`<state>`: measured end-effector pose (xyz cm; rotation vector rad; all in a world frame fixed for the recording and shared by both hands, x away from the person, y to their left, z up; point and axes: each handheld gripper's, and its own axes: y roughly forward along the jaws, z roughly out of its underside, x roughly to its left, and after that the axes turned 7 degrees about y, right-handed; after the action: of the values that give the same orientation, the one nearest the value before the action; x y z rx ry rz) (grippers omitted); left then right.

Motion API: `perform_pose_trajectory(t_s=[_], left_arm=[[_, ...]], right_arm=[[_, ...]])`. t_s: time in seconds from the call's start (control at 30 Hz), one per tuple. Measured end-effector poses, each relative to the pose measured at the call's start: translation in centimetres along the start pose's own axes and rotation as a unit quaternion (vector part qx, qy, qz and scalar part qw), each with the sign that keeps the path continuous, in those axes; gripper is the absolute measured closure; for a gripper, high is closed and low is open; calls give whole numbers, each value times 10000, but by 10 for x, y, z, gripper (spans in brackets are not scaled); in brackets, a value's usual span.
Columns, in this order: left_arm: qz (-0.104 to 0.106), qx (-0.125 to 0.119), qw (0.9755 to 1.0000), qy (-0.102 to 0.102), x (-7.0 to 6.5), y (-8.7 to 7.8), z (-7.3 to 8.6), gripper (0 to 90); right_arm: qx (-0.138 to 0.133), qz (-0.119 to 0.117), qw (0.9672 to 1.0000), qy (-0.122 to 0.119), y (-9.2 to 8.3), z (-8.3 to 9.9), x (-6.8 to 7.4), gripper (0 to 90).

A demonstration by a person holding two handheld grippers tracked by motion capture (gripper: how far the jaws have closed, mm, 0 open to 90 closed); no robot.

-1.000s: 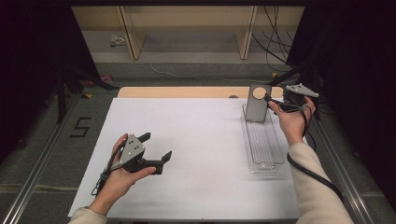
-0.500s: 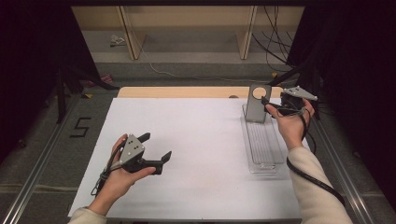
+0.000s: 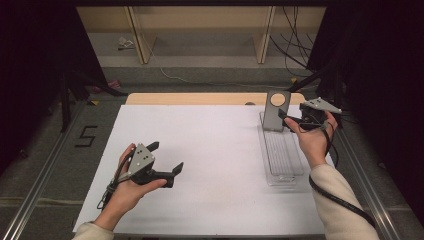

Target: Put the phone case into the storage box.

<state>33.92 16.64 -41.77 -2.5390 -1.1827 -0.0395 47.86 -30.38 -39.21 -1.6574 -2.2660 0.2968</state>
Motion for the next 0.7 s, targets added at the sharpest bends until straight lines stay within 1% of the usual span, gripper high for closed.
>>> perform_pose_trajectory(t_s=[0.17, 0.33, 0.5, 0.57, 0.7], left_arm=[[-16, 7, 10000, 5, 1, 0, 0, 0], [-11, 7, 10000, 2, 1, 0, 0, 0], [15, 3, 10000, 6, 1, 0, 0, 0], [13, 1, 10000, -3, 1, 0, 0, 0], [18, 3, 10000, -1, 2, -1, 0, 0]], right_arm=[[-2, -93, 9999, -46, -5, 1, 5, 165], [-33, -146, 9998, -148, -9, 0, 11, 165], [10, -234, 9995, -212, -12, 2, 16, 164], [18, -281, 9994, -202, -13, 2, 18, 164], [4, -359, 9990, -275, -17, 2, 23, 164]])
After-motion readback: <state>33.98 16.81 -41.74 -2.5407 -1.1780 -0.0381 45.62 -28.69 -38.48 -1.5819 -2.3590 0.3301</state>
